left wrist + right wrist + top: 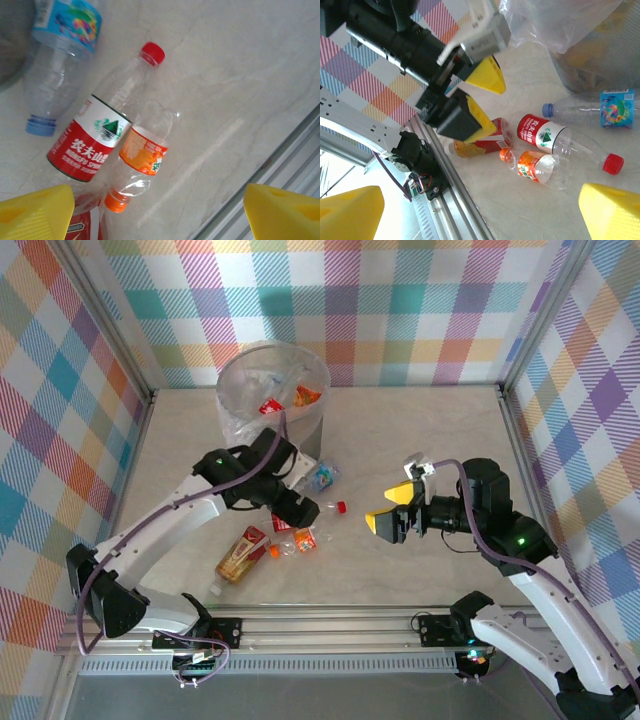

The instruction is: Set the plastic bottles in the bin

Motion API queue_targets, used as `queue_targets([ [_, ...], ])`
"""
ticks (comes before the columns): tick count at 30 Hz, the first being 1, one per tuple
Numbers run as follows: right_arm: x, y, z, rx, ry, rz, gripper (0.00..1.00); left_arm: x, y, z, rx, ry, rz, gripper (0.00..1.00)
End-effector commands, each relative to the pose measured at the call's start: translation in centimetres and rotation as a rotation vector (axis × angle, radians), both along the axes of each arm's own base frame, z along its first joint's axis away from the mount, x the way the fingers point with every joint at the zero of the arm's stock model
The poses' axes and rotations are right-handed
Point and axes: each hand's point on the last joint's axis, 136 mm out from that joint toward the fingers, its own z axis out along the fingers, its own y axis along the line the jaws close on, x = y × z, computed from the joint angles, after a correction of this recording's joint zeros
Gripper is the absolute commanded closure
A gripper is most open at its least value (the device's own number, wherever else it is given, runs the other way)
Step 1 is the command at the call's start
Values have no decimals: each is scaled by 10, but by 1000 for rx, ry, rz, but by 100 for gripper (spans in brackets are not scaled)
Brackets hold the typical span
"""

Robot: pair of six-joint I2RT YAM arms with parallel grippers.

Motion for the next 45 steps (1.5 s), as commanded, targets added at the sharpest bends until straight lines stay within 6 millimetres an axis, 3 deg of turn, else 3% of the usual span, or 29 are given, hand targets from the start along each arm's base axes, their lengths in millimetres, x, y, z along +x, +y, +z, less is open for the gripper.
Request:
queue_targets([
  [1, -10, 0, 11, 14, -25, 36, 0, -10, 1, -29, 91, 21, -32, 13],
  [8, -9, 0, 7, 17, -16, 32, 0, -24, -13, -75, 168, 65, -86, 16],
  [17, -11, -1, 3, 20, -6, 32, 0, -18, -6, -125, 317, 90, -43, 17],
  [31, -12, -2, -1, 16, -3, 27, 0, -27, 3, -162, 449, 136, -23, 16],
  [45, -12, -1, -4, 18, 6, 27, 0, -47, 9, -176, 486, 156, 60, 18],
])
